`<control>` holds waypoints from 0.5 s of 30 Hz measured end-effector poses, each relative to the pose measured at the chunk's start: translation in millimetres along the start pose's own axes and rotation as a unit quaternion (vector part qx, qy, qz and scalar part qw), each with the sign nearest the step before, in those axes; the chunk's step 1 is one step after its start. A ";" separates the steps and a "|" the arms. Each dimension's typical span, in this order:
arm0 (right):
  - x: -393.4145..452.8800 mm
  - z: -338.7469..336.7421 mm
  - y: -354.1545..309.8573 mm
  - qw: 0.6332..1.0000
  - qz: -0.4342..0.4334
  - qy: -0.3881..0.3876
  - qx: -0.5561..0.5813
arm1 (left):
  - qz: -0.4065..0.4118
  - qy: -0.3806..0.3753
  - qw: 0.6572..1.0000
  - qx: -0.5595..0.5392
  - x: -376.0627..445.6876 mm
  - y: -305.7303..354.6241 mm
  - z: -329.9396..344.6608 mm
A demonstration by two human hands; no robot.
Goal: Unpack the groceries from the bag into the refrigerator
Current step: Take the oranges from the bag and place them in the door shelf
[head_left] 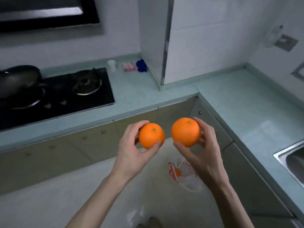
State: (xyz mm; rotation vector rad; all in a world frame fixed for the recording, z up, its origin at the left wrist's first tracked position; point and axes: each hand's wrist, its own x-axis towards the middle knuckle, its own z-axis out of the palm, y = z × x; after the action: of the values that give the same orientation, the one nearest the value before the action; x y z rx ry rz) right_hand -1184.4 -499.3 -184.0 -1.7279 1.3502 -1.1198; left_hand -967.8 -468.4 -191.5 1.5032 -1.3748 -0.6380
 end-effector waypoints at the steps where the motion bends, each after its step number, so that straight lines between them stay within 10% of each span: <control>1: 2.7 6.6 -11.6 1.000 -0.009 -0.016 0.016 | -0.006 0.024 1.000 0.003 -5.2 4.6 -12.4; 15: -0.8 132.5 -114.5 0.935 -0.117 -0.293 0.163 | -0.087 0.330 0.934 0.108 -114.6 29.6 -155.0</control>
State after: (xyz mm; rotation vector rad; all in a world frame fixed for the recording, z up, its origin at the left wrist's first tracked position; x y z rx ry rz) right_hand -1018.1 -471.0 -137.3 -1.7981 0.5705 -0.7920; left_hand -872.4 -310.2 -128.9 1.8099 -0.8112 -0.0522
